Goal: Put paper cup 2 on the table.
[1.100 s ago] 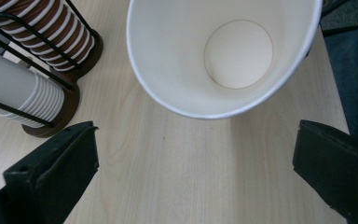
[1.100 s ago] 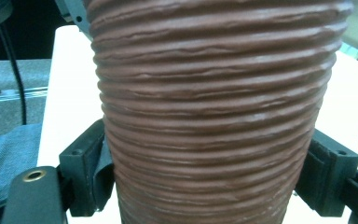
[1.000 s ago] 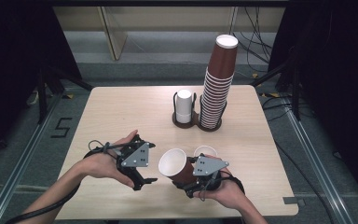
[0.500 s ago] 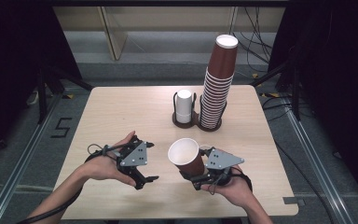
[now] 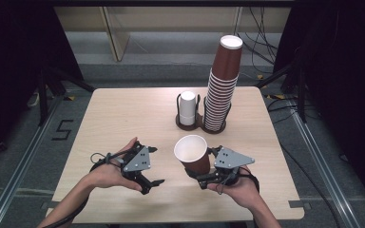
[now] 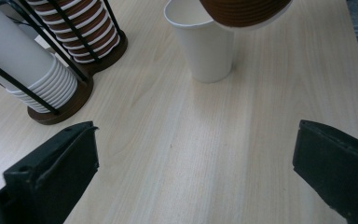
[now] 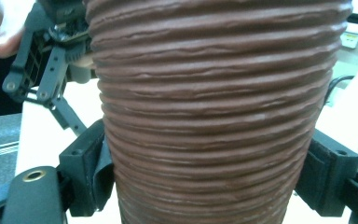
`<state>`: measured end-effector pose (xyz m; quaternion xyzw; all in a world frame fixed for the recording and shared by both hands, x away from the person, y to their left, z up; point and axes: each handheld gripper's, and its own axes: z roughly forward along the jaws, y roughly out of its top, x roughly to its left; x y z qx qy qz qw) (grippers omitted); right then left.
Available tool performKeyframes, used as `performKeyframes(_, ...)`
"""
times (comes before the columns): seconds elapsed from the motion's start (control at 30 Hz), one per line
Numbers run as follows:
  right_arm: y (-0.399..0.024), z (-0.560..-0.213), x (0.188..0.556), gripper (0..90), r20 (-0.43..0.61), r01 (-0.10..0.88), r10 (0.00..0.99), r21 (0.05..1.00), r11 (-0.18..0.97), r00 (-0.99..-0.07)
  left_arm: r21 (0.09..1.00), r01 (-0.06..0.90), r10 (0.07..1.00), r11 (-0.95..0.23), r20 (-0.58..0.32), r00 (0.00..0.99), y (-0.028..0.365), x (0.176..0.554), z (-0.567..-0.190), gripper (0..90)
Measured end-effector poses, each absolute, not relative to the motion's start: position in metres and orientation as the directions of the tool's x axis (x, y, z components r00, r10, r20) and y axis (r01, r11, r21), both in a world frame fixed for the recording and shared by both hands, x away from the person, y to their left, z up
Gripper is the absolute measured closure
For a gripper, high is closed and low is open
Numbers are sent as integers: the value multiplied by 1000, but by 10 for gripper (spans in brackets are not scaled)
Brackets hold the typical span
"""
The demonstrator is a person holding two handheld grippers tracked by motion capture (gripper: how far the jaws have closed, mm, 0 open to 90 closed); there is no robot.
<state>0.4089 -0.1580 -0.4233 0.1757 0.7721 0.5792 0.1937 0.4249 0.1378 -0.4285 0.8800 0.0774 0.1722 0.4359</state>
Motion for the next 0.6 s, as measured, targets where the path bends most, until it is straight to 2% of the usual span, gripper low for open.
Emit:
performKeyframes(0.07,-159,-421,407,191,-72,69,491,962,263,-868,808,9,318,-588,222,922,138,424,-433,0)
performKeyframes(0.1,-160,-419,408,191,-100,44,500,962,268,-860,813,18,334,-582,218,917,138,424,-435,0)
performKeyframes(0.33,-164,-413,409,191,-88,41,520,972,231,-849,842,65,409,-535,190,893,141,423,-446,0)
performKeyframes(0.6,-175,-405,411,191,-79,49,564,977,207,-822,863,96,446,-496,159,881,141,424,-452,0)
